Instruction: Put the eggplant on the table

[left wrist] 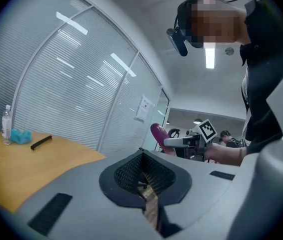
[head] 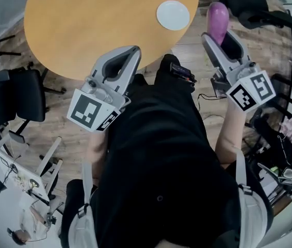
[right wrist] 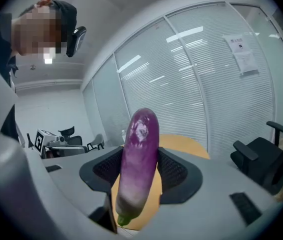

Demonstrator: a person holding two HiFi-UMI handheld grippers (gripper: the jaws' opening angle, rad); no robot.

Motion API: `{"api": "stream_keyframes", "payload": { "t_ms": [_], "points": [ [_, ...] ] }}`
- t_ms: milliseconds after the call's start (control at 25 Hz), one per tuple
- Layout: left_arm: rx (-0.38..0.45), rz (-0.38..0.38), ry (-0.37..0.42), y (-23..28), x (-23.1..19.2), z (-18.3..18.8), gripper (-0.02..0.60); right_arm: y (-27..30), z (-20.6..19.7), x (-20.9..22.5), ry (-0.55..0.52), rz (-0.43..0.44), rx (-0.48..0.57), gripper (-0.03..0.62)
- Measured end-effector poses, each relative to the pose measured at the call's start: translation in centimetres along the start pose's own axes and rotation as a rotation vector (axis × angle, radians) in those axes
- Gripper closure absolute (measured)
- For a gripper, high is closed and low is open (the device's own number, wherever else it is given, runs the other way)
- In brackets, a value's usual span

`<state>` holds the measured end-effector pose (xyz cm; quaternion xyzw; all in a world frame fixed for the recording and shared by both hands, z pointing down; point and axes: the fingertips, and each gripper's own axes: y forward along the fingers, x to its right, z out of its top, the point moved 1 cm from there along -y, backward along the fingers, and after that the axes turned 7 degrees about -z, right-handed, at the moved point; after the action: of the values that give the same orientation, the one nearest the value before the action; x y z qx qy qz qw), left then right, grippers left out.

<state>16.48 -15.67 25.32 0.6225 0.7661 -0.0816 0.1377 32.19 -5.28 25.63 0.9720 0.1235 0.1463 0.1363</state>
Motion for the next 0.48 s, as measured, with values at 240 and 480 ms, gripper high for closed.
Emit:
{"api": "stream_keyframes", "payload": {
  "t_ms": [240, 480],
  "points": [
    [0.051, 0.154, -0.032, 2.7, -1.8, 1.3, 0.569, 4.8, 1.6, 3.1, -0.075, 0.1, -0.086, 0.378],
    [0.087, 0.307, -0.02, 6.3, -2.2, 2.2, 0.569, 9.1, 0.1, 6.9, -0.111, 0.237, -0.197, 0.378]
  ]
}}
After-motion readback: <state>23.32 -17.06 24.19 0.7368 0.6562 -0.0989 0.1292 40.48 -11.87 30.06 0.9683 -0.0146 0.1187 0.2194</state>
